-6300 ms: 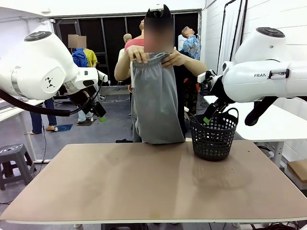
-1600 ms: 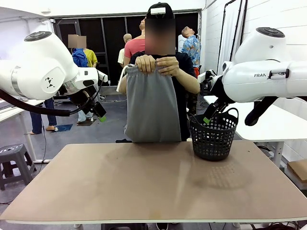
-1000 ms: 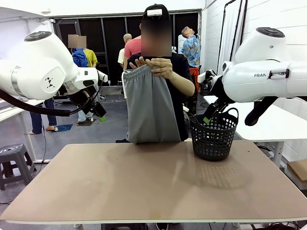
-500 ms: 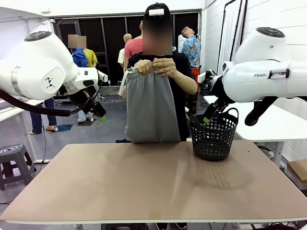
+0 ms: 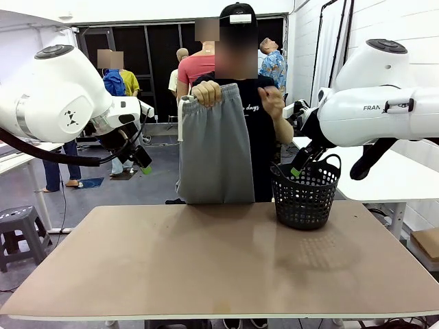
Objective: Fold the training pants.
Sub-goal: Grab both ends of the Training pants handed by a person.
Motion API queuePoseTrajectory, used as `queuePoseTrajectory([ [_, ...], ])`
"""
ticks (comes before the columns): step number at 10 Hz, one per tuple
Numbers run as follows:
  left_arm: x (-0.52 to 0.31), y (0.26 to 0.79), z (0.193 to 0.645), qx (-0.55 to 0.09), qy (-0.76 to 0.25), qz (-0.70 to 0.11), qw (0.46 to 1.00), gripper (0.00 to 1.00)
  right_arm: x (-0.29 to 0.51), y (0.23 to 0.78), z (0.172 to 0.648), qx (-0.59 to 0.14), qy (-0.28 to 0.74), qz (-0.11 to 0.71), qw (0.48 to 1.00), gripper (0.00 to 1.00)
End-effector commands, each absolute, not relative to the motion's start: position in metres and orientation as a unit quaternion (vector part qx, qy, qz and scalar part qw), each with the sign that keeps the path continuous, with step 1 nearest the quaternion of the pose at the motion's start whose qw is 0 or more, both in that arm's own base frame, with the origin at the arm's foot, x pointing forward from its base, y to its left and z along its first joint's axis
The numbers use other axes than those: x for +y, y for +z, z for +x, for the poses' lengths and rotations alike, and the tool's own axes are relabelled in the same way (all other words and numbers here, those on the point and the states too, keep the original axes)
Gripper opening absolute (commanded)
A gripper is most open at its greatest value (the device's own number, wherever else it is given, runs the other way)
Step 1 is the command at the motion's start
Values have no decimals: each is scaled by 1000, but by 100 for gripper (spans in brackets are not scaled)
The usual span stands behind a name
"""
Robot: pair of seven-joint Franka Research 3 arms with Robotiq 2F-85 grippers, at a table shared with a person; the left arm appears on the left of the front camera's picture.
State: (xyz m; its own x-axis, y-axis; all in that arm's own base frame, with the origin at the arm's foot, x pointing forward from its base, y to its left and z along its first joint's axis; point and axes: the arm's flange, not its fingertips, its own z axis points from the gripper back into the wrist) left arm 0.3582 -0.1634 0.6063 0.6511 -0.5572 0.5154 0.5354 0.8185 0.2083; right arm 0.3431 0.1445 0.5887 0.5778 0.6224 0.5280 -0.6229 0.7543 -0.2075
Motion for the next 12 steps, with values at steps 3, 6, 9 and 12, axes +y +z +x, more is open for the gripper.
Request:
queuePoseTrajectory([
  [3, -164, 607, 359, -290, -301, 19, 908, 100, 144, 590, 344, -297, 350, 1, 888, 100],
  [6, -164, 607, 359, -290, -301, 19, 908, 100, 144, 590, 344, -297, 350, 1, 888, 100],
  [9, -164, 607, 359, -290, -301, 19, 908, 100, 144, 590, 344, -297, 350, 1, 888, 100],
  [12, -164, 607, 359, -290, -301, 19, 908, 100, 144, 590, 344, -297, 350, 1, 888, 100],
])
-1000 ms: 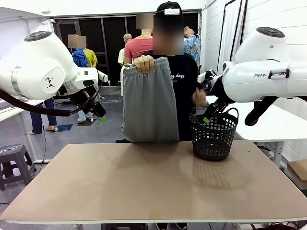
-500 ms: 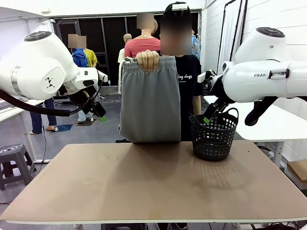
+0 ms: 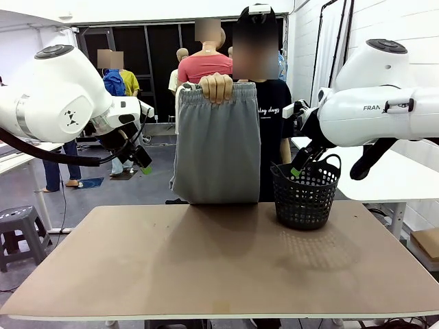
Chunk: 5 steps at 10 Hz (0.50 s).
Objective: Fold the training pants.
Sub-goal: Grab both ends of the Training pants handed by a person.
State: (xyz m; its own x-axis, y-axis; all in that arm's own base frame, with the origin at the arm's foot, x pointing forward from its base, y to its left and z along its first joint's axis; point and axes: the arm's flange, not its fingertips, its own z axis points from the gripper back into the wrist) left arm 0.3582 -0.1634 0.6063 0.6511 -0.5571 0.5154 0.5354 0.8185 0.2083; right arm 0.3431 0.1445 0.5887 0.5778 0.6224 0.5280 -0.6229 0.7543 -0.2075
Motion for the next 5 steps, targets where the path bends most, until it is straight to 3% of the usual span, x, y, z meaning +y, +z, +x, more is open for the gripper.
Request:
queuePoseTrajectory([
  [1, -164, 607, 359, -290, -301, 19, 908, 100, 144, 590, 344, -297, 350, 1, 888, 100],
  [5, -164, 607, 359, -290, -301, 19, 908, 100, 144, 590, 344, -297, 350, 1, 888, 100],
])
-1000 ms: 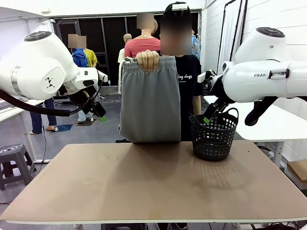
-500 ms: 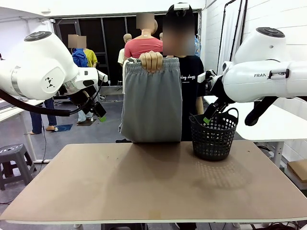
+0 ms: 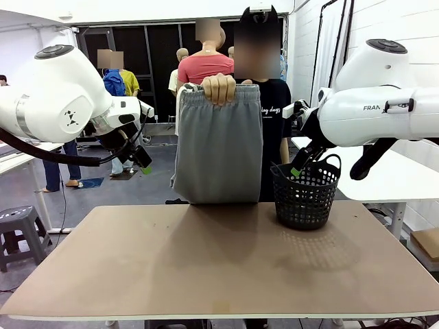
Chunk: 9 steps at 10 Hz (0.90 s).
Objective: Fold the training pants.
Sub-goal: Grab both ends of the Training pants handed by a person.
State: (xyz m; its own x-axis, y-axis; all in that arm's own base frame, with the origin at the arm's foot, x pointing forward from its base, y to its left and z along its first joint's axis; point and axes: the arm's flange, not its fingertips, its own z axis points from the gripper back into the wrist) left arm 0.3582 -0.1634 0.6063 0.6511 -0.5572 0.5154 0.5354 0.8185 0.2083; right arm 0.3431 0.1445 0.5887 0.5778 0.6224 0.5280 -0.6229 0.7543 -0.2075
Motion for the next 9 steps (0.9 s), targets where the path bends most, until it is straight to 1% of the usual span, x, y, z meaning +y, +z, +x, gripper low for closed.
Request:
queuePoseTrajectory([
  [1, -164, 607, 359, -290, -301, 19, 908, 100, 144, 590, 344, -297, 350, 1, 888, 100],
  [2, -163, 606, 358, -290, -301, 19, 908, 100, 144, 589, 343, -297, 351, 0, 888, 100],
  [3, -164, 609, 359, -286, -325, 43, 900, 100, 142, 589, 345, -303, 370, -11, 878, 100],
  [5, -164, 623, 362, -280, -415, 80, 862, 100, 135, 595, 350, -319, 423, -53, 847, 100],
  [8, -159, 629, 370, -289, -507, 129, 802, 100, 127, 600, 359, -320, 506, -81, 797, 100],
  [9, -157, 627, 375, -299, -532, 131, 781, 100, 125, 600, 361, -321, 534, -85, 778, 100],
])
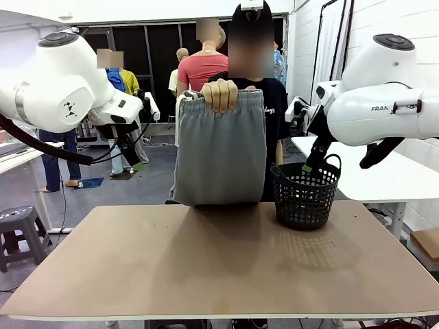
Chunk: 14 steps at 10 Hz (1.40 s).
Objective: Fold the training pants.
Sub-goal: Grab both ends of the Training pants handed by a person.
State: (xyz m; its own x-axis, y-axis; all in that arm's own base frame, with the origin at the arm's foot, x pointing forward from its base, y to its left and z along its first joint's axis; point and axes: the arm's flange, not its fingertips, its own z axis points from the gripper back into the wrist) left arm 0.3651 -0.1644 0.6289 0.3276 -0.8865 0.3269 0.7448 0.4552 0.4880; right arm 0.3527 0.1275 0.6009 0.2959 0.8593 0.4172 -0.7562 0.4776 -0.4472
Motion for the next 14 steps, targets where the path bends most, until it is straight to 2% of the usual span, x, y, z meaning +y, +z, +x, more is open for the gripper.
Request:
queuePoseTrajectory([
  [1, -154, 625, 377, -311, -573, 124, 748, 100, 121, 598, 363, -321, 563, -87, 756, 100],
  [4, -144, 618, 392, -333, -633, 110, 690, 100, 113, 586, 374, -323, 622, -82, 709, 100],
  [6, -143, 613, 404, -298, -687, 103, 655, 100, 115, 579, 384, -329, 648, -89, 681, 100],
  [7, -145, 616, 403, -275, -703, 102, 648, 100, 117, 579, 385, -326, 643, -103, 685, 100],
  [8, -148, 613, 397, -312, -656, 120, 676, 100, 115, 587, 375, -329, 611, -133, 708, 100],
  [9, -148, 613, 397, -312, -656, 120, 676, 100, 116, 583, 380, -316, 639, -105, 693, 100],
  [11, -148, 613, 397, -312, -656, 120, 676, 100, 116, 583, 380, -316, 639, -105, 693, 100],
  [13, -145, 603, 413, -277, -678, 114, 671, 100, 118, 581, 391, -323, 636, -118, 691, 100],
  [14, -147, 597, 421, -287, -700, 103, 646, 100, 122, 573, 402, -343, 637, -101, 683, 100],
])
